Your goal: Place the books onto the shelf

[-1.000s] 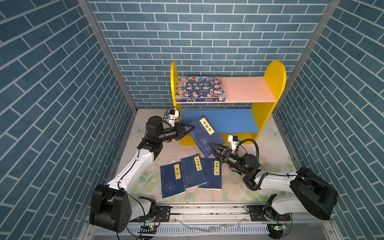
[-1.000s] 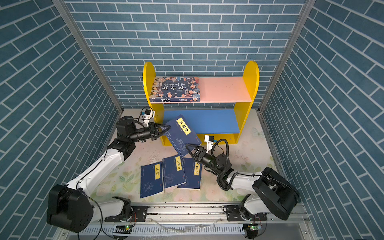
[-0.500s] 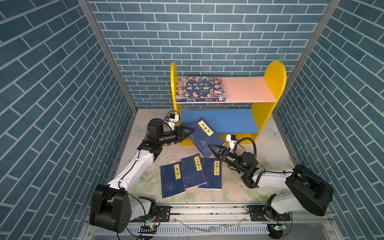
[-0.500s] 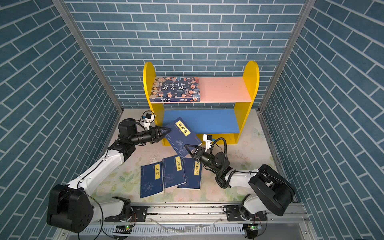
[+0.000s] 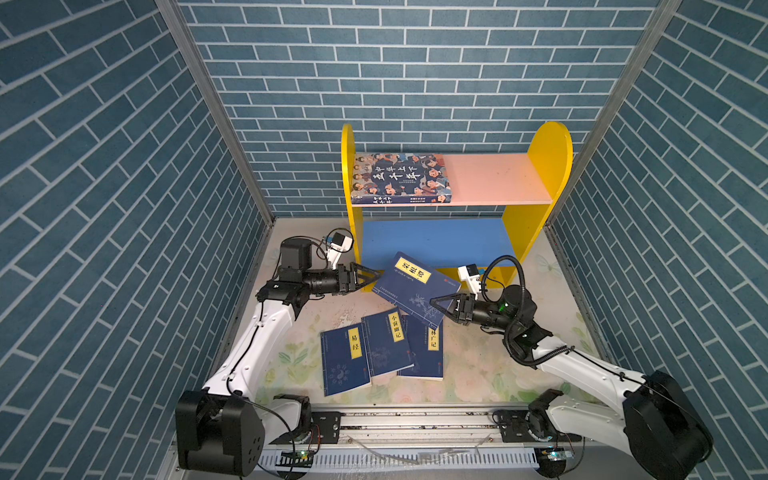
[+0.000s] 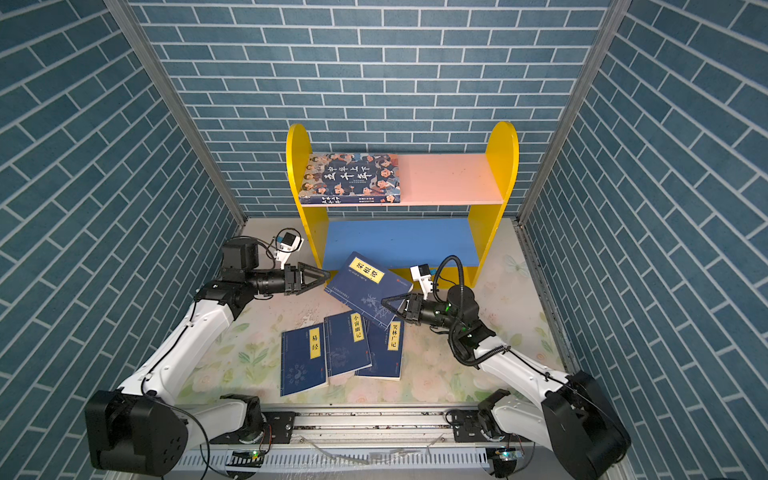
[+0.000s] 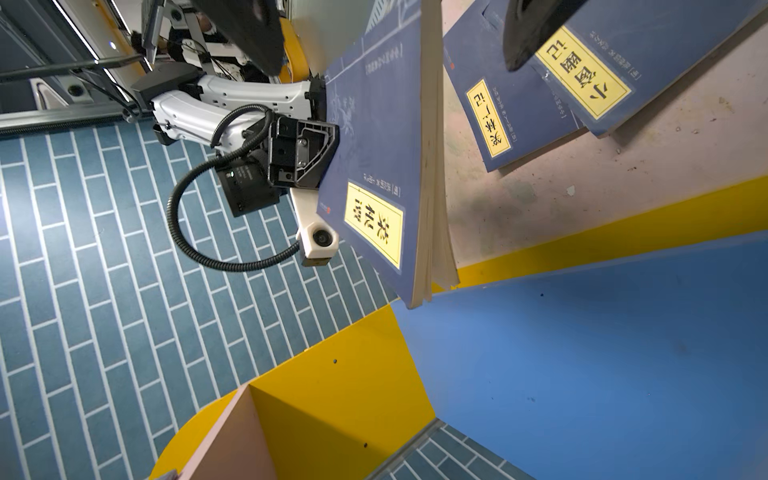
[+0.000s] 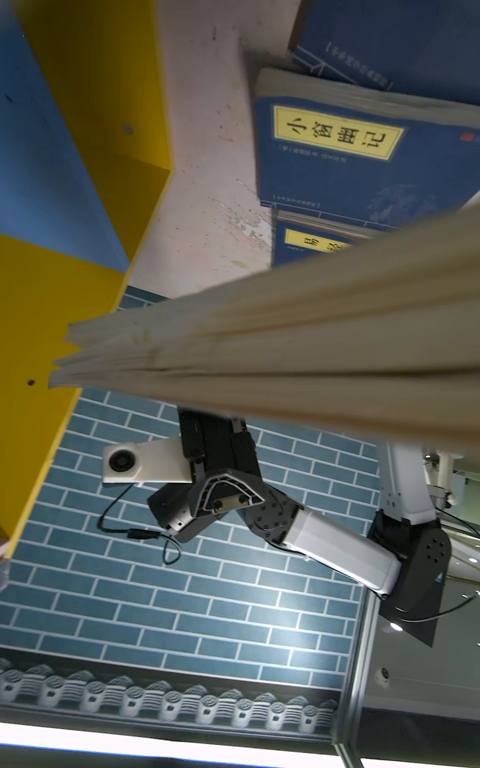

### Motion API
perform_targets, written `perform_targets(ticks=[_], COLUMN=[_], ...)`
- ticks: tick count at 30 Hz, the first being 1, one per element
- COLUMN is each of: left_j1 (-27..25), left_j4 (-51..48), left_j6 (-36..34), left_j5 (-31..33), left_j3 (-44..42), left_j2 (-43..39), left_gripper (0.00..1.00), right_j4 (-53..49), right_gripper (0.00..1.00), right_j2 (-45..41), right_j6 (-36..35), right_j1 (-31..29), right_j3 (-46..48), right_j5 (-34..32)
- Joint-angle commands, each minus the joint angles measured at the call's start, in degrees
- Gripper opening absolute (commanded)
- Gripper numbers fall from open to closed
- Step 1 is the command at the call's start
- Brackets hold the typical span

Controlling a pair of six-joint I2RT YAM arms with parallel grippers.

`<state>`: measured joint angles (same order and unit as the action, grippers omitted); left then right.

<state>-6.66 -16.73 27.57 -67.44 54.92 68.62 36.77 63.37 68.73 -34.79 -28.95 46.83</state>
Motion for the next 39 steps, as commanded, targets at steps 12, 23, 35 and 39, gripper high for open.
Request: perform_targets(ticks=[12,23,35,39], left_j1=[-4.3,-6.3,-6.4,-6.0], left_j4=[-4.1,2.9,14.5,15.1], left_j6=[-4.0,2.3,12.2,12.7], left_j5=[-10.0,-8.3,-1.2,0.7], left_j3=[1.5,-0.2,-0.9,0.1], left_j2=[3.9,5.1,5.5,6.1], left_gripper=[0.75,0.48,0.00,0.00], right_j4=[-13.9,-14.5,-5.9,6.2], right_gripper=[0.00,0.00,0.46,0.46], right_j2=[1.2,2.3,5.8,7.2], right_j6=[-10.7,-11.6,-6.4,0.8], right_j1=[0.8,0.8,0.8,0.8], right_j3=[-8.5,-11.0,-8.9,-4.3], right_j5=[14.0,14.7,9.7,6.7])
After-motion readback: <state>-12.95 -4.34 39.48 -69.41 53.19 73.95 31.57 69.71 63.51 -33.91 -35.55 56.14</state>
